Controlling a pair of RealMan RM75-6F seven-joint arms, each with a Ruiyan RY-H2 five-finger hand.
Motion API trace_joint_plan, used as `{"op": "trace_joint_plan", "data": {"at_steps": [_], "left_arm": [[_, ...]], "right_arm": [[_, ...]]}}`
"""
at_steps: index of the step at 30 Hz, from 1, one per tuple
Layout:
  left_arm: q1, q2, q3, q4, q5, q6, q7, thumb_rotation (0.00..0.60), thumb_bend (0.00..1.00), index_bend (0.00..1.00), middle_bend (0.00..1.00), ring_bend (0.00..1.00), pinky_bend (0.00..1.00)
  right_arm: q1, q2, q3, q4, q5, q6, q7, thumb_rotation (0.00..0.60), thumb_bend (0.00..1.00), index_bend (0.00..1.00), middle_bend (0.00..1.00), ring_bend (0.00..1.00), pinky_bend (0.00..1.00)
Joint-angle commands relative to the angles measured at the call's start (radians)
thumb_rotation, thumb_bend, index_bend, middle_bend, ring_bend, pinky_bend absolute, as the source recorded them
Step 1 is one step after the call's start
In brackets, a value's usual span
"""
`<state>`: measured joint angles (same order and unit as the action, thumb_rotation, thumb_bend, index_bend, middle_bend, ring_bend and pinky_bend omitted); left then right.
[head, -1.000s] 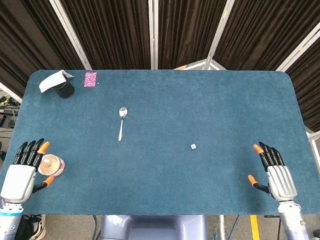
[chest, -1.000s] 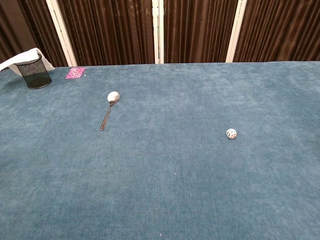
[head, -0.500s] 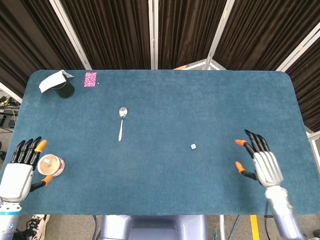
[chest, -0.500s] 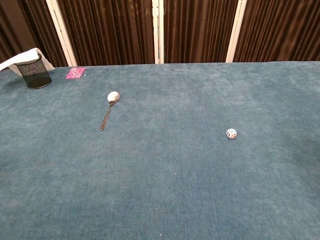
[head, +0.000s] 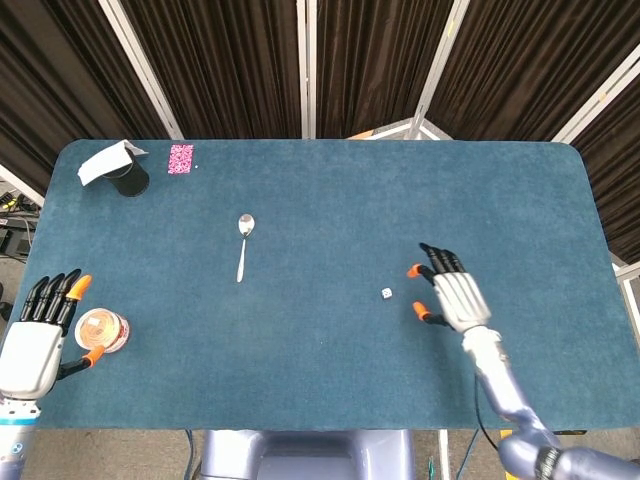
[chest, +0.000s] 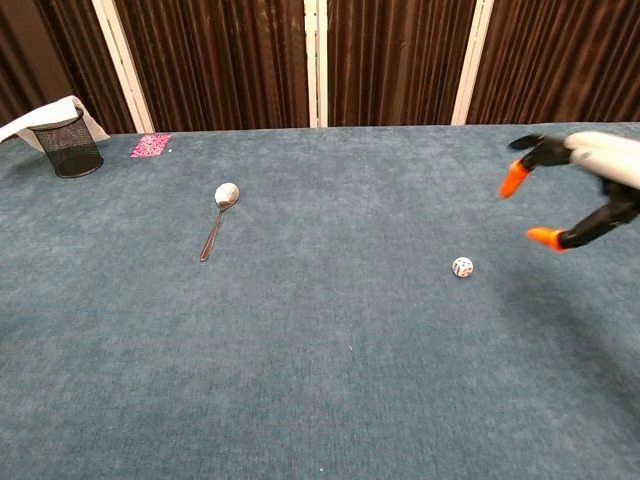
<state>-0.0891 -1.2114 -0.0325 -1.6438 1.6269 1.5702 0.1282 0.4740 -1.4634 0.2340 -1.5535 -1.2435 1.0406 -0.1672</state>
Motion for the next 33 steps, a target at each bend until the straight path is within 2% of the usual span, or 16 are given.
{"op": "trace_joint_plan", "data": {"at_steps": [1, 12, 24, 33], "left_arm": [[-0.003, 0.001, 0.000, 0.003, -0.005, -0.008, -0.006, 0.600, 0.00, 0.00, 0.00, 0.00, 0.00], [-0.010, 0.002, -0.002, 0.003, -0.020, -0.024, -0.011, 0.600, 0.00, 0.00, 0.00, 0.00, 0.00], [-0.016, 0.001, -0.005, 0.007, -0.035, -0.036, -0.021, 0.600, 0.00, 0.00, 0.00, 0.00, 0.00], [-0.021, -0.003, -0.006, 0.008, -0.037, -0.043, -0.016, 0.600, 0.00, 0.00, 0.00, 0.00, 0.00]], "right_arm": [[0.035, -0.048, 0.011, 0.043, 0.044, -0.036, -0.035, 0.600, 0.26, 0.37, 0.04, 0.00, 0.00], [0.096, -0.144, 0.017, 0.130, 0.117, -0.082, -0.062, 0.600, 0.26, 0.40, 0.05, 0.00, 0.00], [0.124, -0.200, 0.012, 0.228, 0.179, -0.123, -0.045, 0.600, 0.26, 0.43, 0.07, 0.00, 0.00], [0.130, -0.223, 0.005, 0.272, 0.185, -0.131, -0.022, 0.600, 0.26, 0.45, 0.08, 0.00, 0.00]]}}
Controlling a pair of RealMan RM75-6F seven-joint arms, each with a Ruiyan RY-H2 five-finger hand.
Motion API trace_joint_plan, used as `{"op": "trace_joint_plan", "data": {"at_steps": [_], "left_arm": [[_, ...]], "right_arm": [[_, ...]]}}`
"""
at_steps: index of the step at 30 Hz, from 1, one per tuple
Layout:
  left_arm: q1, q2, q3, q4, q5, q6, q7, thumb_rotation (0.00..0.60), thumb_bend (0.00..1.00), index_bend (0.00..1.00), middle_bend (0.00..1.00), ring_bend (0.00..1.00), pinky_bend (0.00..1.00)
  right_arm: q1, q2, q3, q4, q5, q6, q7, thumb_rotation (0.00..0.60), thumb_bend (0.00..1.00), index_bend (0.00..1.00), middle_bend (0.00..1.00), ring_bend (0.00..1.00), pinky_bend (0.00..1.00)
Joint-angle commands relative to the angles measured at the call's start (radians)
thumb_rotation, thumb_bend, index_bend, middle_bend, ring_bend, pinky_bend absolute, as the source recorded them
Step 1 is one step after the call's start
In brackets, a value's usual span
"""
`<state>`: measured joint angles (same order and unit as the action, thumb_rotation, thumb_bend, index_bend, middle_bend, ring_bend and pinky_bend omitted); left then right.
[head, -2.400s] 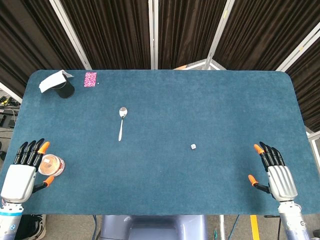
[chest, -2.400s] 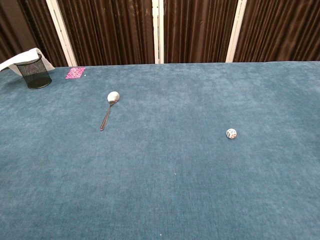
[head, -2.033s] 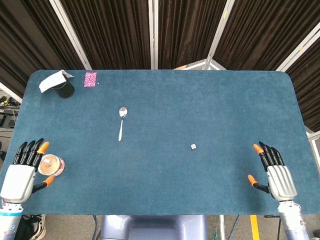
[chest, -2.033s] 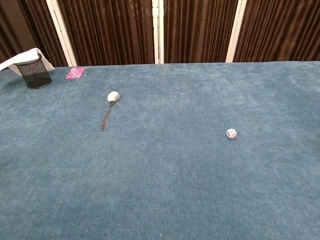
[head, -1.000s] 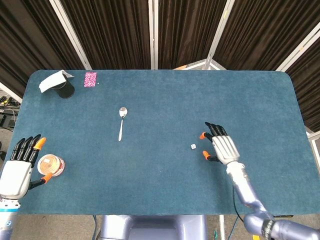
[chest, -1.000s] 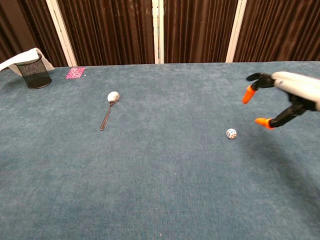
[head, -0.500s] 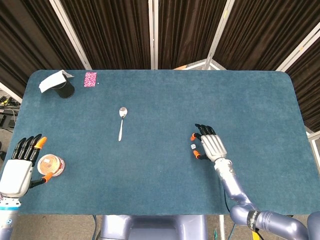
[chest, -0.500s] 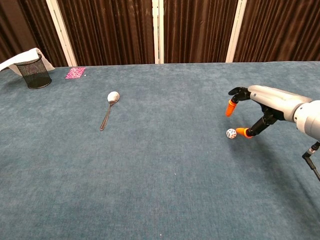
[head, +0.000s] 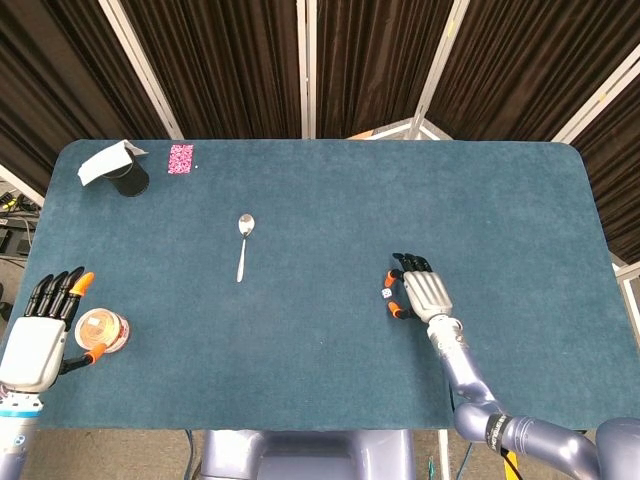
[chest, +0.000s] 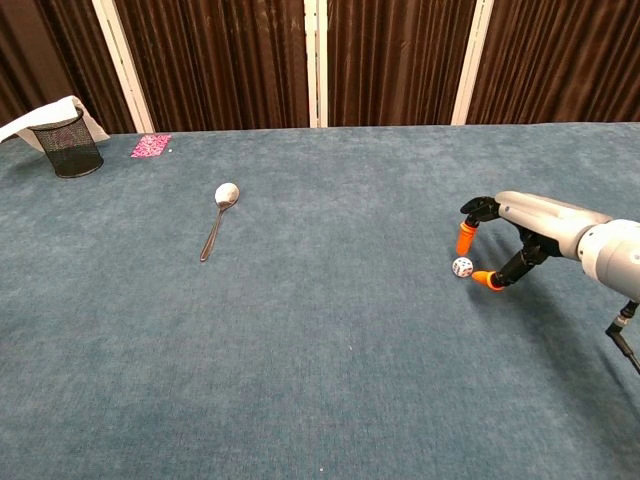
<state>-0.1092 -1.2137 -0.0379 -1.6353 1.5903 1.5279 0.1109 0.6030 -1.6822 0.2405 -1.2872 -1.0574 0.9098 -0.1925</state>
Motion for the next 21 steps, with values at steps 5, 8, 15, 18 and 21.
{"op": "trace_joint_plan", "data": {"at_steps": [5, 8, 15, 18, 21], "left_arm": [[-0.001, 0.001, 0.001, -0.006, 0.011, 0.009, -0.001, 0.600, 0.00, 0.00, 0.00, 0.00, 0.00], [-0.001, 0.002, 0.001, -0.006, 0.013, 0.010, -0.004, 0.600, 0.00, 0.00, 0.00, 0.00, 0.00], [-0.005, 0.002, 0.000, -0.004, 0.010, 0.005, -0.008, 0.600, 0.00, 0.00, 0.00, 0.00, 0.00], [-0.006, 0.001, 0.000, -0.003, 0.010, 0.005, -0.007, 0.600, 0.00, 0.00, 0.00, 0.00, 0.00], [-0.006, 0.000, 0.001, -0.003, 0.010, 0.004, -0.005, 0.600, 0.00, 0.00, 0.00, 0.00, 0.00]], "right_arm": [[0.006, -0.028, -0.006, 0.044, -0.004, -0.001, 0.019, 0.600, 0.27, 0.47, 0.10, 0.00, 0.00], [0.010, -0.043, -0.006, 0.067, -0.003, -0.007, 0.032, 0.600, 0.32, 0.51, 0.13, 0.00, 0.00], [0.016, -0.068, -0.008, 0.098, -0.011, -0.010, 0.054, 0.600, 0.43, 0.56, 0.15, 0.00, 0.00], [0.015, -0.065, -0.007, 0.087, -0.025, 0.005, 0.058, 0.600, 0.43, 0.56, 0.15, 0.00, 0.00], [0.012, -0.041, 0.001, 0.049, -0.048, 0.038, 0.061, 0.600, 0.43, 0.56, 0.15, 0.00, 0.00]]}}
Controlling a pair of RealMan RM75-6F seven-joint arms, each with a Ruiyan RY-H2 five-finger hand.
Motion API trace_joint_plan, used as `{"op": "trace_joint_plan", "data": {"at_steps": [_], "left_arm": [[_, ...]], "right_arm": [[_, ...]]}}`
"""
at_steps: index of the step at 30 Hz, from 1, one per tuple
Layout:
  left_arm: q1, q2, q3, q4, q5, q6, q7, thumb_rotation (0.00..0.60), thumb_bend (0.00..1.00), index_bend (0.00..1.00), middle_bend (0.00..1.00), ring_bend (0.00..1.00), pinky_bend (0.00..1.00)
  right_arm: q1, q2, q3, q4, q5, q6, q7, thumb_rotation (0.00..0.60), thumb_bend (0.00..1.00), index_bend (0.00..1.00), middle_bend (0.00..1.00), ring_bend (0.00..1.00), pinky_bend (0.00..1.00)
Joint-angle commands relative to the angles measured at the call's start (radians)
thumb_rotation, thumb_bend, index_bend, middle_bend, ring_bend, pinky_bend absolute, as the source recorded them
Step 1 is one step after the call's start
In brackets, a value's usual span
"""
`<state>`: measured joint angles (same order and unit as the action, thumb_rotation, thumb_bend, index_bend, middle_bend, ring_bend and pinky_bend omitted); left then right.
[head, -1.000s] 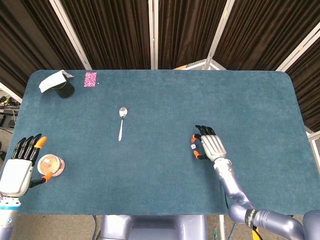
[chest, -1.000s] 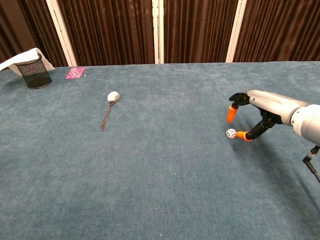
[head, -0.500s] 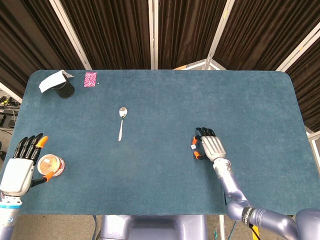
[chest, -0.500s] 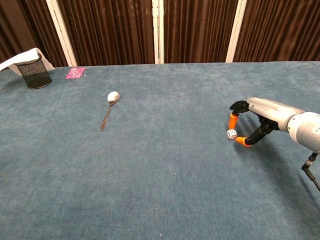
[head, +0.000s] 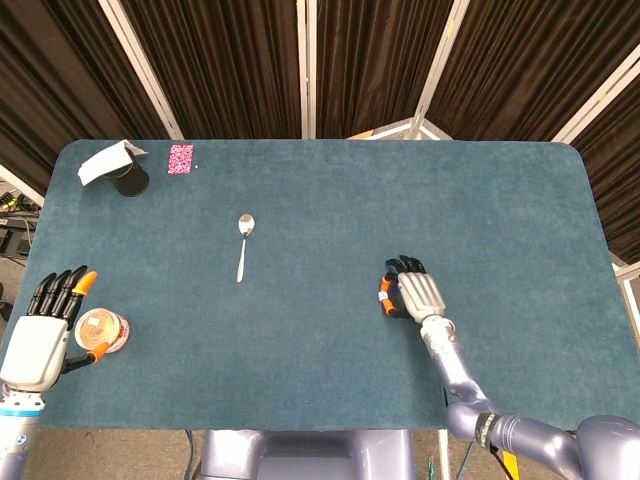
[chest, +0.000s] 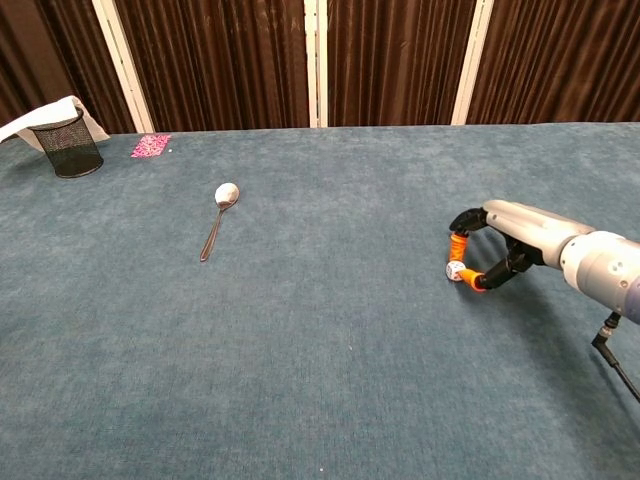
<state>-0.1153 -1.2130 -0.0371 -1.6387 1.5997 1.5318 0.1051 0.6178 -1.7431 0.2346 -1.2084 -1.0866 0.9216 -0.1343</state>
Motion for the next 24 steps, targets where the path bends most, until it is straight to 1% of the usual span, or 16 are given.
{"op": "trace_joint_plan", "data": {"at_steps": [1, 8, 10, 14, 18, 20, 24], "left_arm": [[0.000, 0.000, 0.000, -0.001, 0.001, 0.001, 0.002, 0.600, 0.00, 0.00, 0.00, 0.00, 0.00], [0.002, 0.000, 0.000, -0.003, 0.002, 0.009, 0.003, 0.600, 0.00, 0.00, 0.00, 0.00, 0.00], [0.003, 0.001, 0.001, -0.004, 0.003, 0.010, 0.005, 0.600, 0.00, 0.00, 0.00, 0.00, 0.00], [0.005, 0.003, 0.002, -0.008, 0.007, 0.016, 0.006, 0.600, 0.00, 0.00, 0.00, 0.00, 0.00], [0.007, 0.005, 0.004, -0.011, 0.014, 0.022, 0.007, 0.600, 0.00, 0.00, 0.00, 0.00, 0.00], [0.008, 0.005, 0.007, -0.013, 0.021, 0.027, 0.009, 0.600, 0.00, 0.00, 0.00, 0.00, 0.00], [0.011, 0.003, 0.012, -0.014, 0.034, 0.034, 0.016, 0.600, 0.00, 0.00, 0.00, 0.00, 0.00]], "right_arm": [[-0.005, 0.031, 0.010, -0.046, -0.025, 0.037, 0.001, 0.600, 0.43, 0.55, 0.15, 0.00, 0.00], [-0.020, 0.146, 0.061, -0.190, -0.052, 0.122, -0.013, 0.600, 0.43, 0.55, 0.15, 0.00, 0.00], [-0.030, 0.194, 0.080, -0.235, -0.054, 0.147, -0.014, 0.600, 0.42, 0.52, 0.14, 0.00, 0.00], [-0.054, 0.272, 0.099, -0.313, -0.047, 0.179, -0.014, 0.600, 0.38, 0.45, 0.09, 0.00, 0.00], [-0.086, 0.336, 0.088, -0.391, -0.057, 0.215, -0.026, 0.600, 0.37, 0.38, 0.05, 0.00, 0.00], [-0.116, 0.368, 0.066, -0.434, -0.080, 0.252, -0.035, 0.600, 0.36, 0.36, 0.04, 0.00, 0.00], [-0.165, 0.398, 0.028, -0.481, -0.116, 0.309, -0.027, 0.600, 0.36, 0.35, 0.03, 0.00, 0.00]]}}
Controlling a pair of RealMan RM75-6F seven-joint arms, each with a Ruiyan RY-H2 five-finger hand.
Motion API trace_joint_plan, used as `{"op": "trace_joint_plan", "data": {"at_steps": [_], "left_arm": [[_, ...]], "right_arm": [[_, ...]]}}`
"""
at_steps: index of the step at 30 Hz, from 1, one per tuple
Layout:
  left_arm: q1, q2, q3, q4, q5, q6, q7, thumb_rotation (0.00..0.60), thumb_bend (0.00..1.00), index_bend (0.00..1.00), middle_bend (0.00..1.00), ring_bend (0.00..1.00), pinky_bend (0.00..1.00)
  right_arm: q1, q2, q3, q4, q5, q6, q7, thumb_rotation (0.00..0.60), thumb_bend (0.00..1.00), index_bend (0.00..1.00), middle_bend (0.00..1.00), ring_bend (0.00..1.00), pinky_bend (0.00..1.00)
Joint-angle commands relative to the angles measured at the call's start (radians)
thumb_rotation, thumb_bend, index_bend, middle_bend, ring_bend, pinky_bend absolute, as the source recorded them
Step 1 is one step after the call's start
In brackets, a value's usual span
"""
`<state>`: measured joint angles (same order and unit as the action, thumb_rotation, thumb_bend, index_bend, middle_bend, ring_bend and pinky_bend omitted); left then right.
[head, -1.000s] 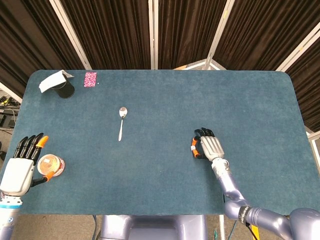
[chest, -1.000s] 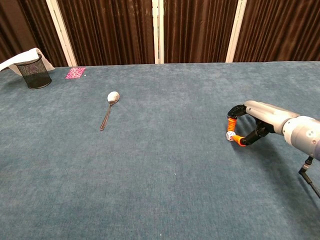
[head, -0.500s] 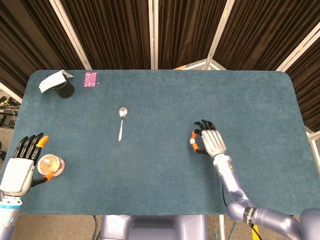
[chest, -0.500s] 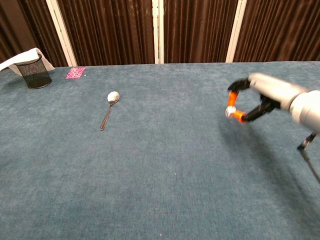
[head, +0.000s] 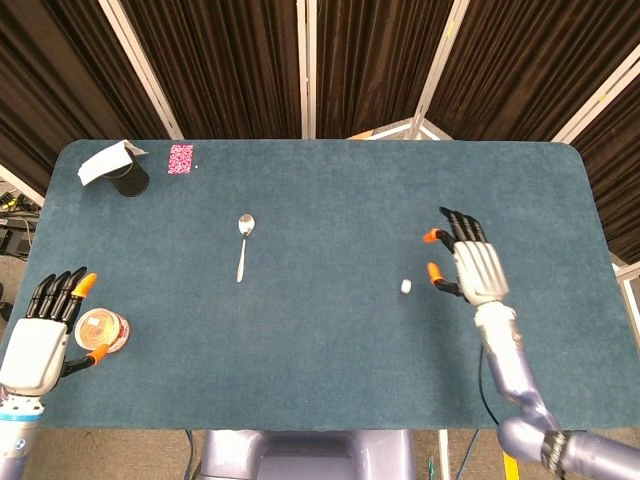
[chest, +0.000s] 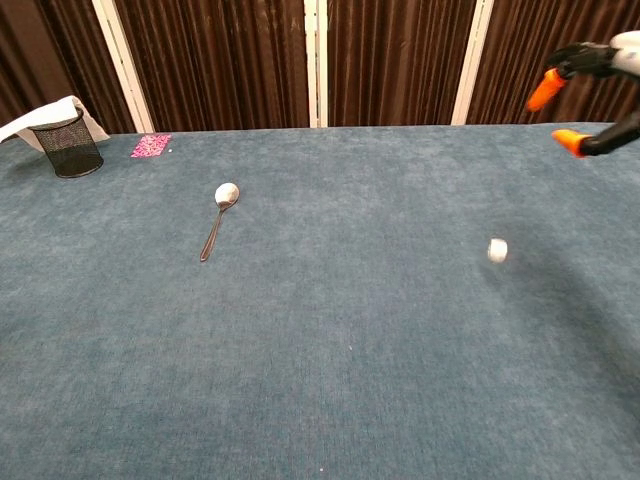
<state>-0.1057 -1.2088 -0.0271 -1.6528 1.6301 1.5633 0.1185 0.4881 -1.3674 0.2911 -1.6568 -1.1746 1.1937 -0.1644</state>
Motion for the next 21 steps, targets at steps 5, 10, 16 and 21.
{"op": "trace_joint_plan", "data": {"at_steps": [5, 10, 16, 21], "left_arm": [[0.001, -0.004, 0.003, 0.008, -0.001, -0.002, 0.003, 0.600, 0.00, 0.00, 0.00, 0.00, 0.00], [0.004, -0.006, 0.005, 0.010, 0.007, 0.007, 0.007, 0.600, 0.00, 0.00, 0.00, 0.00, 0.00], [0.010, -0.005, 0.000, 0.014, 0.008, 0.023, 0.006, 0.600, 0.00, 0.00, 0.00, 0.00, 0.00], [0.013, -0.004, -0.004, 0.010, 0.000, 0.027, 0.007, 0.600, 0.00, 0.00, 0.00, 0.00, 0.00]], "right_arm": [[-0.142, 0.072, -0.120, -0.072, -0.117, 0.136, 0.068, 0.600, 0.35, 0.35, 0.03, 0.00, 0.00], [-0.218, 0.092, -0.187, -0.037, -0.191, 0.209, 0.124, 0.600, 0.32, 0.32, 0.01, 0.00, 0.00], [-0.291, 0.102, -0.243, 0.014, -0.262, 0.287, 0.178, 0.600, 0.27, 0.26, 0.00, 0.00, 0.00], [-0.317, 0.111, -0.265, 0.034, -0.312, 0.323, 0.194, 0.600, 0.26, 0.23, 0.00, 0.00, 0.00]]}}
